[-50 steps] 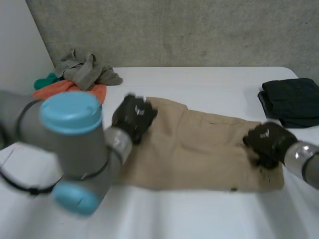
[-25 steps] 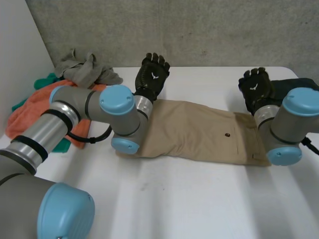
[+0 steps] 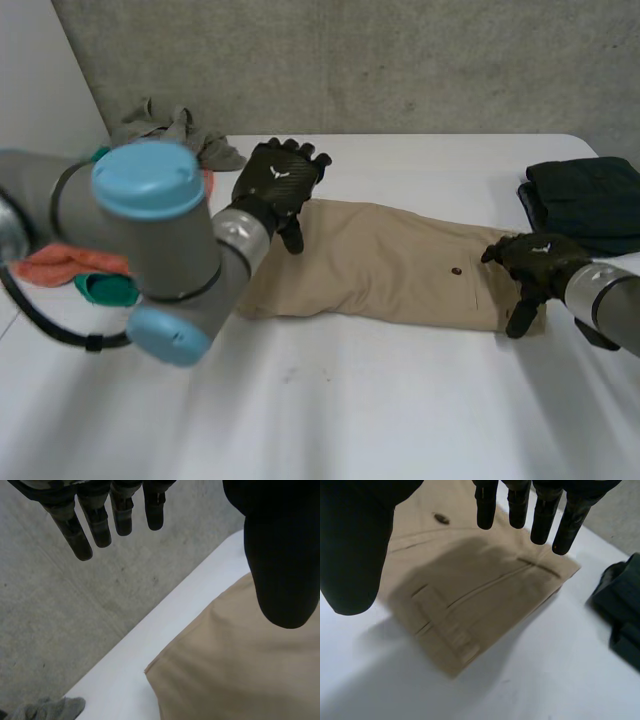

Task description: Fold the laundry.

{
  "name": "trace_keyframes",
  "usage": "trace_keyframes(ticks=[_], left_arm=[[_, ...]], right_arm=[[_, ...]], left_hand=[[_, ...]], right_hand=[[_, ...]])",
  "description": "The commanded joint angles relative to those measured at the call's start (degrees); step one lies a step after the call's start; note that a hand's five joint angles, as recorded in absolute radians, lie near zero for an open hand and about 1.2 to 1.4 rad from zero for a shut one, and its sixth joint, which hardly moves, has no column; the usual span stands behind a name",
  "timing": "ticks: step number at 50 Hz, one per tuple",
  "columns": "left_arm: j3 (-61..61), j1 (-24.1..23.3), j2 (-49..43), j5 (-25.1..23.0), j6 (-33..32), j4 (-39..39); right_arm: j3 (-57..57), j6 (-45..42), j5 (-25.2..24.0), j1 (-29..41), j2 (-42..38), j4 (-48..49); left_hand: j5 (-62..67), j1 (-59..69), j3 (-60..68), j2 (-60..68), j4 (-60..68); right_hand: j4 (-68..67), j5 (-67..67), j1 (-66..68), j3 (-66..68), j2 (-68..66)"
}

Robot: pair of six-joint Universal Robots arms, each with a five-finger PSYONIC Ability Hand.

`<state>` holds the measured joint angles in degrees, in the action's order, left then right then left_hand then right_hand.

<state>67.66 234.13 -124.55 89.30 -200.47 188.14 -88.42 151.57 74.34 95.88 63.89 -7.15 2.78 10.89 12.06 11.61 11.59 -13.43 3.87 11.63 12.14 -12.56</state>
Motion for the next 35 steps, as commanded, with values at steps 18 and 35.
trace_keyframes(ticks=[18, 35], left_arm=[[24.35, 0.62, 14.24, -1.15, -0.36, 14.45], [30.77, 4.14, 20.4, -1.32, -0.19, 14.54]], right_arm=[[-6.06, -6.1, 0.72, -5.44, -2.11, 13.31], [-5.45, -30.6, -0.42, -9.05, 7.82, 13.48]], left_hand=[[-2.78, -0.89, -2.06, -1.61, -1.59], [-2.78, -0.89, -2.06, -1.61, -1.59]], right_hand=[[-66.57, 66.13, 68.37, 67.86, -67.44], [-66.57, 66.13, 68.37, 67.86, -67.44]])
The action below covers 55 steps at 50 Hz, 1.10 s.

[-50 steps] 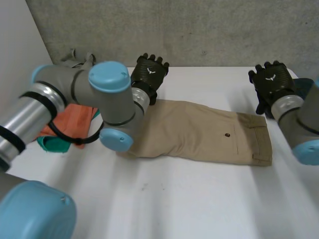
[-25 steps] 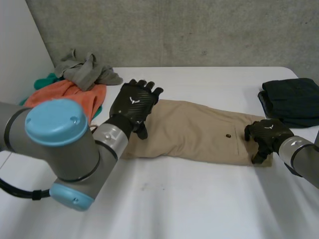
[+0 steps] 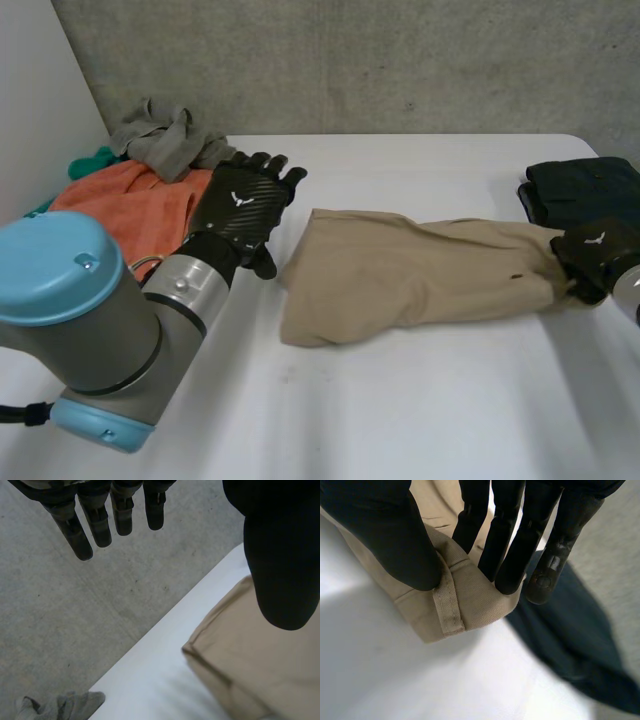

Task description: Fold the laundry.

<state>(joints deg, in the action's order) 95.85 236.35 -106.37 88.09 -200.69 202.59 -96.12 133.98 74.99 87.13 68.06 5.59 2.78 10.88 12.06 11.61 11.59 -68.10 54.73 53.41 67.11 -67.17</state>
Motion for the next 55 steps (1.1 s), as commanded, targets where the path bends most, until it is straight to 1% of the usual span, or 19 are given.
trace_keyframes(ticks=[1, 7, 8, 13, 17, 20, 24, 26, 27, 30, 31, 33, 35, 37, 41, 43, 48, 52, 55], left_arm=[[2.94, 2.44, 2.57, -0.11, 0.04, 0.08], [3.12, 4.03, 2.83, -0.11, 0.3, 0.43], [3.12, 4.2, 2.83, -0.03, 0.57, 0.69], [3.12, 5.78, 2.83, -0.11, 4.16, 4.2], [2.68, 6.31, 2.75, -0.11, 7.24, 7.28], [2.15, 6.4, 2.57, -0.11, 8.21, 8.6], [1.01, 6.58, 2.13, -0.11, 8.74, 9.75], [-0.3, 6.23, 1.87, -0.11, 8.65, 9.75], [-0.66, 6.14, 1.78, -0.11, 8.65, 9.75], [-2.68, 5.61, 0.64, -0.03, 8.57, 9.75], [-3.2, 5.44, 0.2, 0.06, 8.57, 9.75], [-4.7, 4.65, -0.94, 0.41, 8.65, 9.58], [-5.05, 3.86, -1.12, 0.5, 8.74, 9.49], [-4.79, 2.89, -1.21, 0.5, 8.74, 9.49], [-3.83, 1.92, -1.04, 0.41, 8.65, 9.49], [-3.04, 1.74, -0.6, 0.41, 8.74, 9.49], [-1.8, 1.57, -0.59, 0.32, 8.74, 9.57], [-1.19, 1.57, -0.68, 0.32, 8.74, 9.57], [-0.75, 1.48, -0.59, 0.15, 8.74, 9.66]], right_arm=[[2.78, -14.35, -1.6, 0.57, 3.74, 0.74], [8.4, -19.46, -9.24, 16.12, 2.6, 1.71], [9.63, -19.72, -12.12, 19.62, 0.86, 2.32], [13.32, -22.01, -18.73, 27.9, -7.58, 5.75], [15.0, -25.26, -20.5, 34.94, -14.08, 6.9], [16.22, -26.23, -19.28, 37.49, -16.9, 6.98], [16.58, -21.78, -16.12, 38.11, -16.3, 6.9], [16.5, -16.76, -15.67, 37.68, -15.68, 6.98], [16.49, -9.08, -15.84, 36.8, -13.94, 7.16], [16.23, 3.34, -14.53, 35.04, -9.63, 8.03], [16.06, 12.87, -12.43, 33.64, -6.31, 9.17], [16.75, 22.34, -8.91, 31.97, -3.74, 10.06], [17.28, 34.16, -2.43, 27.34, -2.33, 9.8], [17.64, 39.14, 0.67, 23.8, -2.67, 8.92], [19.48, 37.85, 2.09, 18.08, -4.95, 2.17], [20.1, 32.43, 1.83, 16.33, -6.36, -2.92], [17.12, 21.95, 1.74, 12.72, -6.36, -6.29], [12.2, 15.18, -1.59, 7.89, -5.14, -4.71], [8.24, 11.48, -6.51, 4.98, -2.41, -3.22]], left_hand=[[-2.78, -0.88, -2.06, -1.61, -1.59], [-2.78, -0.88, -2.06, -1.61, -1.59], [-2.78, -0.88, -2.06, -1.61, -1.59], [-2.74, -0.84, -2.01, -1.57, -1.54], [-2.56, -0.67, -1.84, -1.39, -1.37], [-2.73, -0.84, -2.01, -1.56, -1.54], [-2.78, -0.88, -2.06, -1.61, -1.59], [-2.78, -0.88, -2.06, -1.61, -1.59], [-2.78, -0.88, -2.06, -1.61, -1.59], [-2.78, -0.88, -2.06, -1.61, -1.59], [-2.78, -0.88, -2.06, -1.61, -1.59], [-2.78, -0.88, -2.06, -1.61, -1.59], [-2.78, -0.88, -2.06, -1.61, -1.59], [-2.78, -0.88, -2.06, -1.61, -1.59], [-2.78, -0.88, -2.06, -1.61, -1.59], [-2.78, -0.88, -2.06, -1.61, -1.59], [-2.78, -0.88, -2.06, -1.61, -1.59], [-2.78, -0.88, -2.06, -1.61, -1.59], [-2.78, -0.88, -2.06, -1.61, -1.59]], right_hand=[[-11.9, 15.27, 26.59, 12.89, -12.83], [-11.9, 15.27, 26.59, 12.89, -12.83], [-11.9, 15.27, 26.59, 12.89, -12.83], [-11.9, 15.27, 26.59, 12.89, -12.83], [-11.9, 15.27, 26.59, 12.89, -12.83], [-11.13, 14.5, 25.81, 12.12, -12.06], [57.49, -54.12, -42.8, -56.5, 56.56], [58.1, -54.73, -43.41, -57.11, 57.17], [58.02, -54.65, -43.33, -57.02, 57.09], [58.1, -54.73, -43.41, -57.11, 57.17], [58.1, -54.73, -43.41, -57.11, 57.17], [58.1, -54.73, -43.41, -57.11, 57.17], [57.85, -54.48, -43.16, -56.86, 56.92], [57.51, -54.14, -42.83, -56.52, 56.58], [56.0, -52.63, -41.31, -55.01, 55.07], [53.99, -50.62, -39.31, -53.0, 53.06], [53.14, -49.77, -38.45, -52.14, 52.21], [53.14, -49.77, -38.45, -52.14, 52.21], [53.14, -49.77, -38.45, -52.14, 52.21]])
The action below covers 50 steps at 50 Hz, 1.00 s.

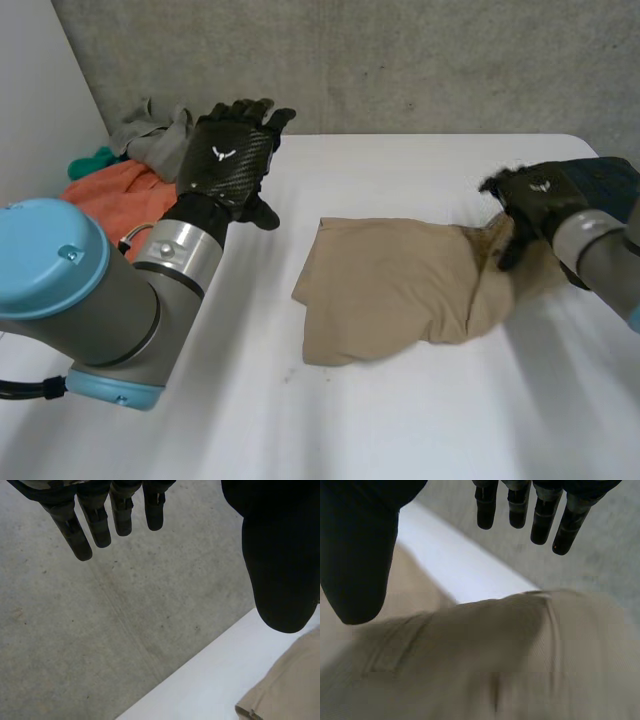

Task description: Fold the laundry.

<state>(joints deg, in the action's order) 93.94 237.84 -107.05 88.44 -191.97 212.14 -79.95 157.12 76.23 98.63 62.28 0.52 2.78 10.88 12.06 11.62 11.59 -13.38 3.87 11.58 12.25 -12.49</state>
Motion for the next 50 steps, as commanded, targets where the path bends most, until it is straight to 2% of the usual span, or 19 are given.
trace_keyframes(ticks=[1, 7, 13, 23, 28, 31, 34, 36, 42, 45, 48, 50], left_arm=[[1.16, -0.01, 0.09, -0.2, 0.02, 0.12], [1.25, -0.18, 0.0, -0.2, 0.02, 0.12], [1.6, -0.18, 0.0, -0.28, 0.02, 0.12], [1.86, -0.27, -0.26, -0.28, 0.02, 0.12], [1.95, -0.36, -0.35, -0.28, 0.02, 0.12], [2.04, -0.44, -0.35, -0.28, 0.02, 0.12], [2.22, -0.36, -0.35, -0.37, 0.02, 0.12], [2.3, -0.36, -0.26, -0.37, 0.02, 0.12], [2.3, -0.44, 0.18, -0.28, 0.02, 0.12], [2.22, -0.44, 0.44, -0.28, 0.02, 0.12], [2.13, -0.36, 0.97, -0.28, 0.02, 0.12], [2.13, -0.36, 1.23, -0.28, 0.02, 0.12]], right_arm=[[-8.9, -12.53, -8.98, -7.13, 3.81, 2.29], [-13.83, -16.57, -14.0, -13.54, 4.96, 3.7], [-16.29, -18.07, -14.71, -17.5, 4.95, 4.05], [-19.19, -26.33, -17.43, -22.78, 2.76, 4.76], [-19.11, -26.77, -17.78, -22.95, 1.0, 5.28], [-18.67, -26.95, -17.7, -22.95, -0.75, 6.6], [-18.05, -27.04, -17.7, -22.95, -2.07, 7.92], [-17.62, -26.78, -17.7, -22.95, -2.34, 9.06], [-17.53, -27.21, -16.82, -22.34, -1.11, 13.02], [-16.47, -27.3, -16.82, -20.94, 2.74, 13.46], [-14.37, -27.3, -17.43, -16.73, 6.35, 13.2], [-12.61, -27.39, -17.78, -11.12, 6.8, 13.72]], left_hand=[[-2.78, -0.88, -2.06, -1.62, -1.59], [-2.78, -0.88, -2.06, -1.62, -1.59], [-2.78, -0.88, -2.06, -1.62, -1.59], [-2.78, -0.88, -2.06, -1.62, -1.59], [-2.78, -0.88, -2.06, -1.62, -1.59], [-2.78, -0.88, -2.06, -1.62, -1.59], [-2.78, -0.88, -2.06, -1.62, -1.59], [-2.78, -0.88, -2.06, -1.62, -1.59], [-2.78, -0.88, -2.06, -1.62, -1.59], [-2.78, -0.88, -2.06, -1.62, -1.59], [-2.78, -0.88, -2.06, -1.62, -1.59], [-2.78, -0.88, -2.06, -1.62, -1.59]], right_hand=[[-1.59, 1.09, 3.38, 2.71, -2.47], [-1.59, 1.09, 3.38, 2.71, -2.47], [-4.11, 3.61, 5.9, 5.23, -4.99], [-12.52, 12.02, 14.31, 13.64, -13.41], [-13.7, 13.2, 15.49, 14.82, -14.58], [-18.88, 18.39, 20.68, 20.01, -19.77], [-37.33, 36.83, 39.12, 38.45, -38.22], [-66.47, 65.97, 68.26, 67.59, -67.36], [-66.62, 66.13, 68.42, 67.75, -67.51], [-66.62, 66.13, 68.42, 67.75, -67.51], [-66.62, 66.13, 68.42, 67.75, -67.51], [-66.62, 66.13, 68.42, 67.75, -67.51]])
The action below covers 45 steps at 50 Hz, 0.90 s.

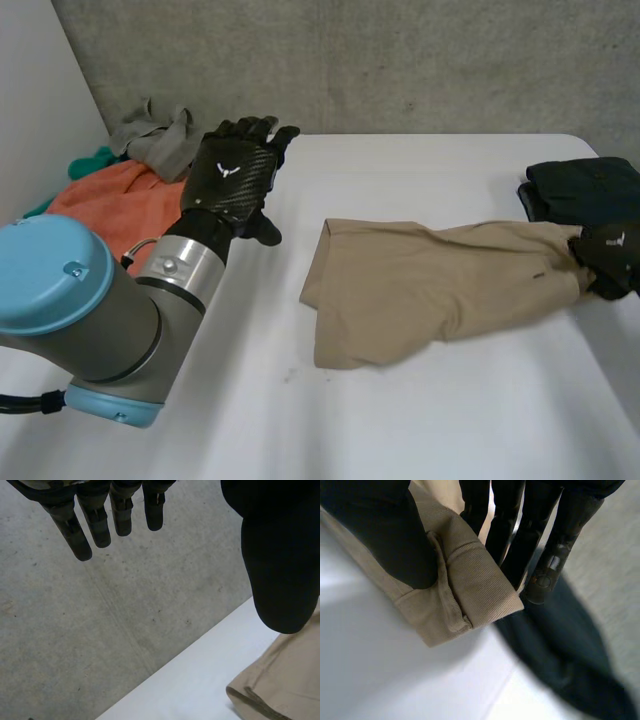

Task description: Fold the laundry.

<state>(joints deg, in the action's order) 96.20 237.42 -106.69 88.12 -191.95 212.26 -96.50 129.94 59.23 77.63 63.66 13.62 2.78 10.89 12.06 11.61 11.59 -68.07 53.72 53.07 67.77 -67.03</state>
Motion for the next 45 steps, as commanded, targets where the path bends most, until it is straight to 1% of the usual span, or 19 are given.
trace_keyframes(ticks=[1, 6, 10, 11, 15, 18, 19, 20, 22, 23, 25, 26, 29, 30, 31, 34, 38, 42, 45], left_arm=[[-0.22, 0.06, 1.13, 0.03, 0.0, 0.09], [-0.4, 0.59, 1.31, 0.03, -0.09, 0.09], [-0.93, 0.94, 1.22, 0.21, 0.0, 0.09], [-1.01, 1.03, 1.14, 0.21, 0.0, 0.09], [-1.98, 1.29, 0.61, 0.21, 0.0, 0.18], [-3.65, 0.94, 0.08, 0.47, -0.09, 0.09], [-3.91, 0.94, -0.18, 0.47, -0.18, 0.09], [-4.7, 0.77, -0.79, 0.47, -0.18, 0.09], [-5.84, 0.68, -1.5, 0.56, -0.09, 0.0], [-6.37, 0.68, -1.76, 0.56, -0.09, 0.0], [-8.3, 0.59, -2.82, 0.73, 0.0, -0.09], [-8.92, 0.5, -3.17, 0.91, 0.0, -0.18], [-12.78, 0.32, -5.45, 1.43, 0.09, -0.88], [-14.01, 0.06, -6.15, 1.52, 0.09, -1.23], [-16.37, -0.72, -7.99, 1.7, 0.09, -2.27], [-22.08, -3.27, -12.03, 1.7, 0.09, -6.83], [-30.95, -6.08, -18.7, 1.61, 0.7, -14.56], [-40.88, -7.23, -26.34, 1.79, 2.97, -23.87], [-46.26, -7.58, -30.49, 1.79, 5.09, -28.81]], right_arm=[[4.56, -0.39, -0.78, 12.08, 5.25, 0.8], [7.73, -6.35, -1.66, 24.13, 3.58, 1.68], [9.22, -14.88, -5.78, 33.01, -0.55, 1.59], [9.57, -17.94, -8.32, 36.24, -2.47, 1.24], [10.19, -21.91, -10.45, 40.57, -8.09, 0.97], [10.81, -21.66, -9.49, 41.55, -10.48, 0.89], [11.07, -20.87, -8.79, 41.9, -10.57, 0.71], [11.16, -20.17, -8.61, 41.99, -10.4, 0.62], [11.16, -17.89, -8.17, 42.16, -9.96, 0.62], [10.99, -13.96, -8.16, 41.99, -9.35, 0.62], [11.07, -7.98, -8.34, 41.64, -7.86, 0.62], [11.16, 0.41, -8.17, 41.11, -5.07, 1.32], [11.16, 15.99, -6.94, 39.97, 0.39, 2.03], [11.16, 25.62, -4.93, 38.66, 2.94, 2.64], [11.16, 31.2, -3.26, 37.6, 4.35, 2.82], [11.42, 43.71, 2.28, 33.3, 6.38, 1.94], [11.95, 50.23, 6.25, 27.23, 6.57, -2.27], [15.1, 48.66, 7.13, 25.11, 4.38, -8.95], [19.14, 45.77, 7.48, 25.46, -1.4, -12.98]], left_hand=[[-2.78, -0.89, -2.06, -1.61, -1.59], [-2.78, -0.89, -2.06, -1.61, -1.59], [-2.78, -0.89, -2.06, -1.61, -1.59], [-2.78, -0.89, -2.06, -1.61, -1.59], [-2.78, -0.89, -2.06, -1.61, -1.59], [-2.78, -0.89, -2.06, -1.61, -1.59], [-2.78, -0.89, -2.06, -1.61, -1.59], [-2.78, -0.89, -2.06, -1.61, -1.59], [-2.73, -0.85, -2.01, -1.56, -1.54], [-2.73, -0.84, -2.01, -1.56, -1.54], [-2.56, -0.68, -1.84, -1.39, -1.37], [-2.56, -0.68, -1.84, -1.39, -1.37], [-2.56, -0.68, -1.84, -1.39, -1.37], [-2.56, -0.68, -1.84, -1.39, -1.37], [-2.4, -0.51, -1.68, -1.23, -1.21], [-2.4, -0.51, -1.68, -1.23, -1.2], [-2.56, -0.68, -1.84, -1.39, -1.37], [-2.4, -0.51, -1.68, -1.23, -1.2], [-2.06, -0.17, -1.34, -0.89, -0.87]], right_hand=[[-11.93, 16.28, 26.93, 12.23, -12.97], [-11.93, 16.28, 26.93, 12.23, -12.97], [-11.93, 16.28, 26.93, 12.23, -12.97], [-11.93, 16.28, 26.93, 12.23, -12.97], [-11.93, 16.28, 26.93, 12.23, -12.97], [-11.93, 16.28, 26.93, 12.23, -12.97], [-3.0, 7.34, 18.0, 3.3, -4.04], [12.41, -8.07, 2.59, -12.11, 11.37], [42.54, -38.2, -27.54, -42.24, 41.5], [50.34, -45.99, -35.34, -50.04, 49.3], [50.58, -46.24, -35.58, -50.28, 49.54], [52.09, -47.74, -37.08, -51.78, 51.04], [58.07, -53.72, -43.07, -57.77, 57.03], [58.07, -53.72, -43.07, -57.77, 57.03], [58.07, -53.72, -43.07, -57.77, 57.03], [58.07, -53.72, -43.07, -57.77, 57.03], [58.07, -53.72, -43.07, -57.77, 57.03], [58.07, -53.72, -43.07, -57.77, 57.03], [58.07, -53.72, -43.07, -57.77, 57.03]])
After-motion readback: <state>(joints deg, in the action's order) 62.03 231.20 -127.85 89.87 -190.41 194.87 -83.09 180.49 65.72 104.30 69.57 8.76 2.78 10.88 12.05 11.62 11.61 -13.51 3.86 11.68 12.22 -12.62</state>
